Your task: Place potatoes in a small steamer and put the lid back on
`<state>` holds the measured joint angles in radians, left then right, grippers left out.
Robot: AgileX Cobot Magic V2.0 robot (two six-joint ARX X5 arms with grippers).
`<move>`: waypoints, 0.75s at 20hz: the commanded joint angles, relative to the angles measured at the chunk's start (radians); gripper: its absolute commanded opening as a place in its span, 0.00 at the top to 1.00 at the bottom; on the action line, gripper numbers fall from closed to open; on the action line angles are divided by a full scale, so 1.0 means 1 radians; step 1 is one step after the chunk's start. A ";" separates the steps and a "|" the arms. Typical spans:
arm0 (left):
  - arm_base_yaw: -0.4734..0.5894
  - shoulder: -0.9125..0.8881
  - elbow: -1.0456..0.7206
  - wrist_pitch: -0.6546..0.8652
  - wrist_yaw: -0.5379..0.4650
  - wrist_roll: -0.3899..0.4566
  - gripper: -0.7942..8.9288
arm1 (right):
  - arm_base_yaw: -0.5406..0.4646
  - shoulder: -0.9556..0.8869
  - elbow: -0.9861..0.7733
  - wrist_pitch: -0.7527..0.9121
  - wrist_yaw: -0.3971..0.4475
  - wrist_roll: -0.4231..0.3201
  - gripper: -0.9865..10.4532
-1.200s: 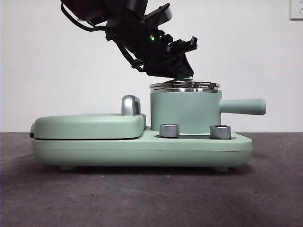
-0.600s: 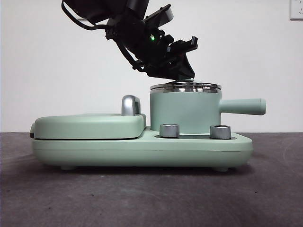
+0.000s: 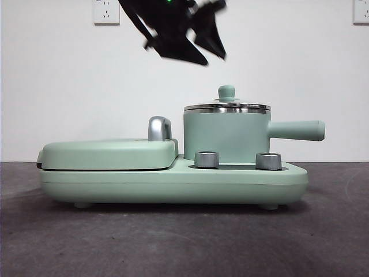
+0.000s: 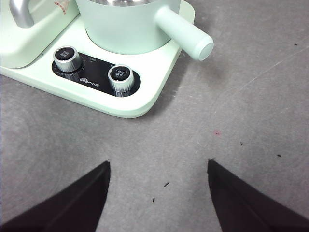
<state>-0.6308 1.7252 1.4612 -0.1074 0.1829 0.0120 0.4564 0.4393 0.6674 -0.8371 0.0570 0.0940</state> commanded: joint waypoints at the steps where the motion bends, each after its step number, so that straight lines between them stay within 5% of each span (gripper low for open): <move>1: 0.018 -0.038 0.020 -0.149 0.002 -0.090 0.69 | 0.004 0.004 0.006 0.006 -0.001 0.003 0.64; 4: 0.043 -0.100 -0.015 -0.267 0.006 -0.105 0.69 | 0.004 0.008 0.006 0.010 -0.005 0.003 0.64; 15: 0.071 -0.588 -0.636 -0.133 -0.006 -0.213 0.69 | 0.006 0.294 0.007 0.297 -0.154 -0.036 0.64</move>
<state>-0.5575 1.1419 0.8169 -0.2565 0.1791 -0.1787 0.4572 0.7242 0.6674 -0.5549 -0.0933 0.0738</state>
